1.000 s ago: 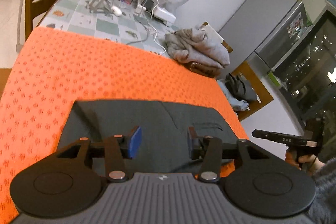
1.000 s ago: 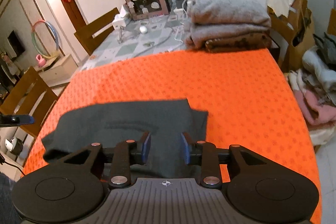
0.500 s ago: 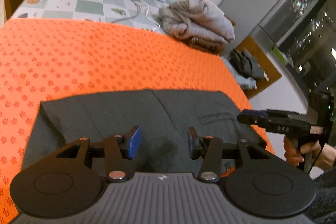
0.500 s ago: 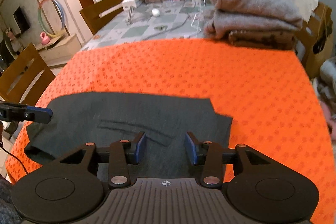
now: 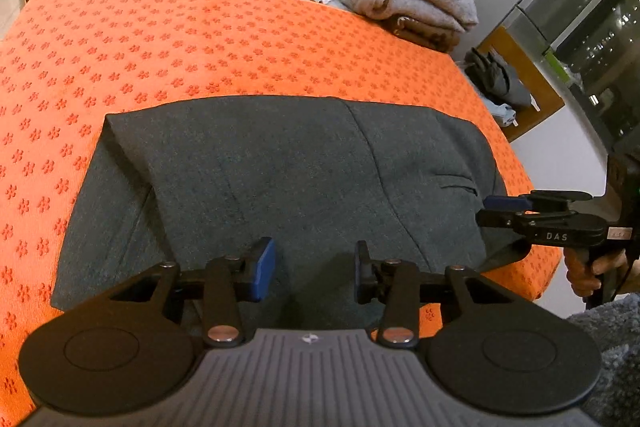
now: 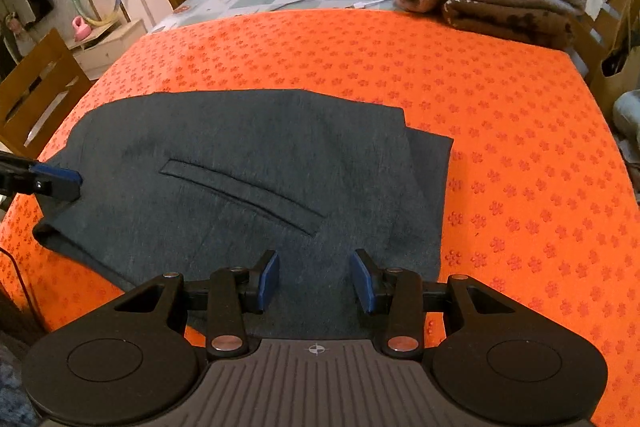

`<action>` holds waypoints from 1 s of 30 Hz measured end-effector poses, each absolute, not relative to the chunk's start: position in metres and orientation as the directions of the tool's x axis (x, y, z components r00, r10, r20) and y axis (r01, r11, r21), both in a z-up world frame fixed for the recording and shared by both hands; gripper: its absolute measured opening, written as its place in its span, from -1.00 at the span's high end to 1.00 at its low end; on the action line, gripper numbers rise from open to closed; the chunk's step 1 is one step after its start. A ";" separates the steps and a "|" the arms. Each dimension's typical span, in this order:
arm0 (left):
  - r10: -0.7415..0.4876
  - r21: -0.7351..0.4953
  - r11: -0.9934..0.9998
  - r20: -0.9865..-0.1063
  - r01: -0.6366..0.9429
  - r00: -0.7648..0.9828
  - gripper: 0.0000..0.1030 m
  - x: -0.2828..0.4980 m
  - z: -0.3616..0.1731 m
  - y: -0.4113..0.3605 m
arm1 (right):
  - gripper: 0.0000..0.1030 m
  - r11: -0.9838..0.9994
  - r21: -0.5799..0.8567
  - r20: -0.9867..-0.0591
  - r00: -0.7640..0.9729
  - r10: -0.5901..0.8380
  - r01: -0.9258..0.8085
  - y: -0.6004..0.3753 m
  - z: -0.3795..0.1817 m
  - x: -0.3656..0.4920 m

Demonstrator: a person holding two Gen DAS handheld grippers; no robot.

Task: Fold clothes
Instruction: 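Open both grippers and smooth the folded dark grey trousers flat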

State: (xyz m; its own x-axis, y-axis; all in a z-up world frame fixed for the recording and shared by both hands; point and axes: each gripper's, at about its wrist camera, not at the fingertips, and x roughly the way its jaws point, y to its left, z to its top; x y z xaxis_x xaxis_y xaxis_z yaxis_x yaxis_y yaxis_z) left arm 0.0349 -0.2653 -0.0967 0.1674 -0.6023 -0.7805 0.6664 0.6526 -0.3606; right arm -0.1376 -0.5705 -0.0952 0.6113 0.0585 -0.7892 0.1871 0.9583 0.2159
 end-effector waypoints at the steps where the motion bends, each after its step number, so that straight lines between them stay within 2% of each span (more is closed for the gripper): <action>1: -0.601 -0.356 0.651 -0.781 0.670 0.169 0.08 0.034 -0.096 -0.265 | 0.15 0.958 0.216 -0.789 0.611 0.057 0.189 -0.571 -0.095 -0.138; 6: -0.607 -0.346 0.643 -0.774 0.683 0.179 -0.07 0.031 -0.090 -0.264 | -0.24 0.936 0.250 -0.770 0.636 0.037 0.248 -0.591 -0.086 -0.146; 8: -0.615 -0.352 0.642 -0.767 0.681 0.184 -0.11 0.031 -0.086 -0.264 | -0.33 0.919 0.273 -0.757 0.652 0.023 0.284 -0.604 -0.080 -0.150; 14: -0.621 -0.352 0.649 -0.757 0.674 0.203 -0.12 0.030 -0.072 -0.272 | -0.33 0.897 0.315 -0.783 0.619 0.061 0.311 -0.634 -0.100 -0.143; 24: -0.599 -0.304 0.661 -0.764 0.686 0.240 -0.12 0.029 -0.056 -0.288 | -0.31 0.839 0.454 -0.754 0.632 0.181 0.301 -0.654 -0.134 -0.131; 28: -0.591 -0.289 0.668 -0.766 0.685 0.253 -0.12 0.028 -0.053 -0.292 | -0.22 0.817 0.487 -0.737 0.648 0.193 0.310 -0.653 -0.135 -0.132; 30: -0.592 -0.287 0.668 -0.765 0.687 0.255 -0.12 0.028 -0.053 -0.292 | -0.07 0.789 0.539 -0.712 0.660 0.239 0.296 -0.654 -0.136 -0.135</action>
